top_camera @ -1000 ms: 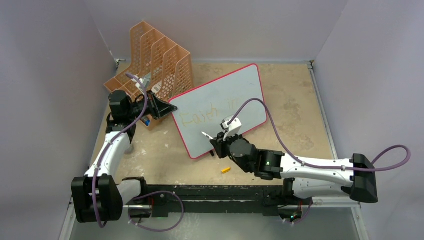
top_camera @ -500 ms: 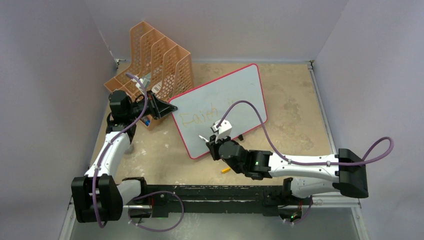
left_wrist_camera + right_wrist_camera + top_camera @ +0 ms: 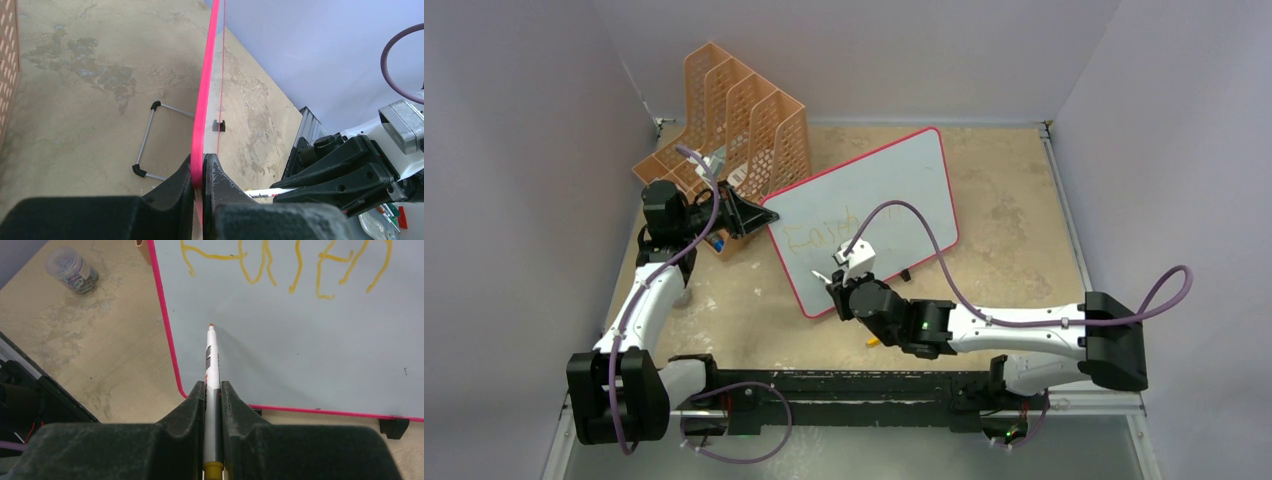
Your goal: Write a sentence on the whiteboard
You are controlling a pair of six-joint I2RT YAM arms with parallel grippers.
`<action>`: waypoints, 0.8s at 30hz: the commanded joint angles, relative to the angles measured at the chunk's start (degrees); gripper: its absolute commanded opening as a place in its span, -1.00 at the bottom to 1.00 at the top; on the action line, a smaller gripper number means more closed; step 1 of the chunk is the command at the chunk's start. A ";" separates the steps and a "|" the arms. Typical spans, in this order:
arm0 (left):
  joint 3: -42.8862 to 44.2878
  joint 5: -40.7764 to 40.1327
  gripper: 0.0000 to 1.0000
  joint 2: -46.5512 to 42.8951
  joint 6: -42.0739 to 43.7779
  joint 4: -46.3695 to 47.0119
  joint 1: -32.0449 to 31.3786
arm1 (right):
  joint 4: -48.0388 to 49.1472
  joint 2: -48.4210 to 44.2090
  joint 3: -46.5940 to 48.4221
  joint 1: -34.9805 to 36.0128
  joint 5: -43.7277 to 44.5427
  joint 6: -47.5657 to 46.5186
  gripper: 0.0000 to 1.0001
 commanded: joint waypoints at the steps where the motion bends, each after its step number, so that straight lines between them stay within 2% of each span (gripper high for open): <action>1: 0.44 -3.40 -1.00 0.10 3.76 3.91 0.54 | 3.41 0.47 2.97 0.46 1.20 -0.70 -1.00; 13: 0.49 -3.12 -1.00 -0.07 3.84 3.82 0.54 | 1.56 2.98 3.88 0.42 2.14 0.62 -1.00; 24: 0.49 -3.09 -1.00 -0.33 3.93 3.65 0.54 | -4.37 3.88 3.90 0.50 3.76 4.36 -1.00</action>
